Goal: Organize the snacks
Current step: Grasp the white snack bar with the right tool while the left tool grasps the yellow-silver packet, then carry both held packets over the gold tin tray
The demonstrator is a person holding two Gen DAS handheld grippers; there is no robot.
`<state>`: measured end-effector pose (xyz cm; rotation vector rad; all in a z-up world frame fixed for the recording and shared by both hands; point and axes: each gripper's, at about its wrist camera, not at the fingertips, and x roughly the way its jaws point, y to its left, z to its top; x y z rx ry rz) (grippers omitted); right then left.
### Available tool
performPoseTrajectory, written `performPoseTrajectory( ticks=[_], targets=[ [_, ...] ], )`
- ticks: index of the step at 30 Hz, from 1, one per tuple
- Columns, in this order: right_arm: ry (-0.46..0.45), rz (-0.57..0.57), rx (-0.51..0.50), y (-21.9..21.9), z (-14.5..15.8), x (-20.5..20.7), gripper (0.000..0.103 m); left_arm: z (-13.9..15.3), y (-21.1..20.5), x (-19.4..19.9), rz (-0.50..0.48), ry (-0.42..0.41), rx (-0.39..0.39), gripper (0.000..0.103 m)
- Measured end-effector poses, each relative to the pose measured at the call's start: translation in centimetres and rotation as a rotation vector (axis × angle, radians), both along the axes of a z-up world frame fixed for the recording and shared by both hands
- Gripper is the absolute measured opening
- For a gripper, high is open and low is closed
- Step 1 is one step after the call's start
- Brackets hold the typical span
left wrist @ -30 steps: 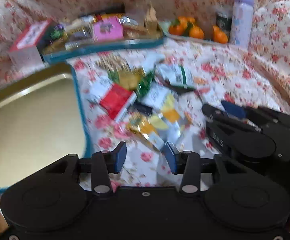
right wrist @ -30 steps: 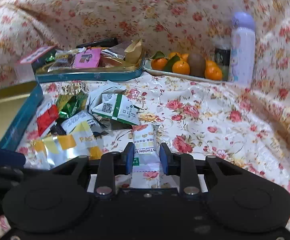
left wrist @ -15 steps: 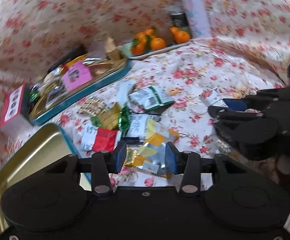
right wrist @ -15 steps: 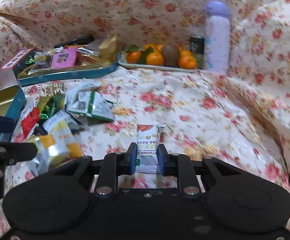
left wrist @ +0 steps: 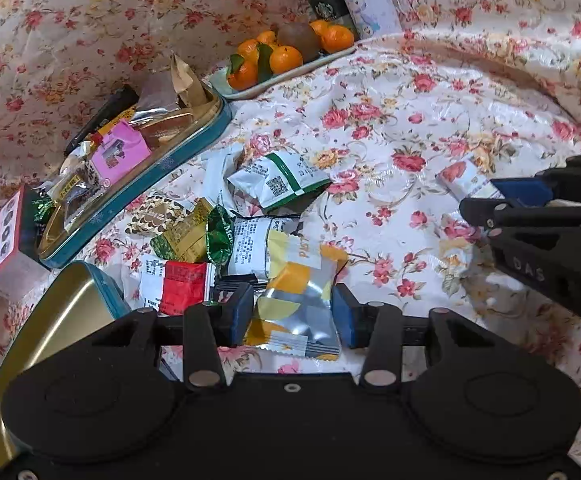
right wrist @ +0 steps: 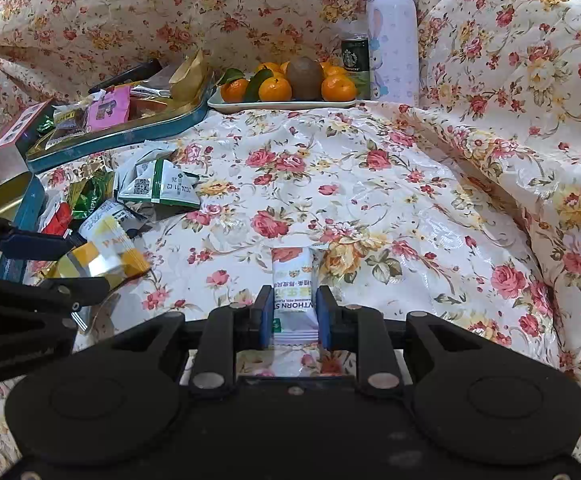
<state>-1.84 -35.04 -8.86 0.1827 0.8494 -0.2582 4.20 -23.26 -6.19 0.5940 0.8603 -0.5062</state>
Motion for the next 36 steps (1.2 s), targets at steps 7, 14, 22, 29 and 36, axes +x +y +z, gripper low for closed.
performPoseTrajectory(
  ticks=[7, 14, 22, 29, 36],
  targets=[
    [-0.009, -0.001, 0.016, -0.3, 0.0, 0.0, 0.024, -0.9, -0.9, 0.3, -0.031, -0.002, 0.056, 0.053],
    [-0.011, -0.006, 0.023, -0.3, 0.0, -0.1, 0.024, -1.0, -1.5, 1.1, -0.035, 0.019, 0.059, 0.052],
    [-0.019, -0.003, 0.020, -0.3, -0.2, -0.1, 0.024, -1.1, -1.8, 1.2, -0.037, 0.020, 0.061, 0.049],
    [-0.018, -0.002, 0.035, -0.5, -0.1, -0.1, 0.024, -0.6, -1.6, 1.1, 0.000, 0.028, 0.014, 0.045],
    [-0.012, -0.012, 0.033, -0.3, -0.1, 0.0, 0.024, 2.4, -0.6, 0.2, 0.073, 0.017, -0.072, 0.045]
  ],
)
